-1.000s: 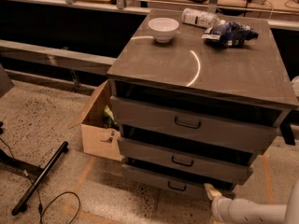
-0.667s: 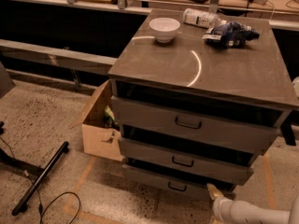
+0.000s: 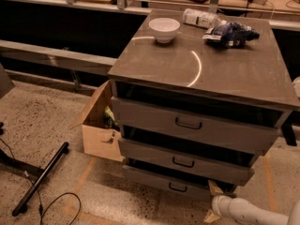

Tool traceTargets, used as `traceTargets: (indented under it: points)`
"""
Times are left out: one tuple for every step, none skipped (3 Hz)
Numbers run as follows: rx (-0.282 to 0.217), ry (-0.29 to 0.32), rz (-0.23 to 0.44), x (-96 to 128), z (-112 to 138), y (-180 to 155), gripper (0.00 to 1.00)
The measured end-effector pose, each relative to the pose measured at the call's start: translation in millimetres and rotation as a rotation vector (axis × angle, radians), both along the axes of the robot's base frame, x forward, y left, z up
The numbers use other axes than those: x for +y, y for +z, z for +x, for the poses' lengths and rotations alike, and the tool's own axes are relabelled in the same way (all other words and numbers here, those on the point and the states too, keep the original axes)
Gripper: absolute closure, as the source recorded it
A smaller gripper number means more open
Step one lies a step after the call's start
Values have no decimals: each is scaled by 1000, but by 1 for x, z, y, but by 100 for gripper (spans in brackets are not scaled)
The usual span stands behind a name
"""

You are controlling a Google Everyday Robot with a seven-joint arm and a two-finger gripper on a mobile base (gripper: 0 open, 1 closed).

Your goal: Open bottom drawer

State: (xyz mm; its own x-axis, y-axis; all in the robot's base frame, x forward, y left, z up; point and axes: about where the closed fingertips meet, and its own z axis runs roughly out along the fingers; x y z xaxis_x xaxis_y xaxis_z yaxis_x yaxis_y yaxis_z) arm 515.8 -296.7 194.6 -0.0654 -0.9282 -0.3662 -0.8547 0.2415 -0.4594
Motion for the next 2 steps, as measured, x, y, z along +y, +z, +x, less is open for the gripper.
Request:
traceTargets:
  points:
    - [28, -35, 25, 2, 14, -14, 1]
    - [44, -30, 43, 5, 20, -21, 21]
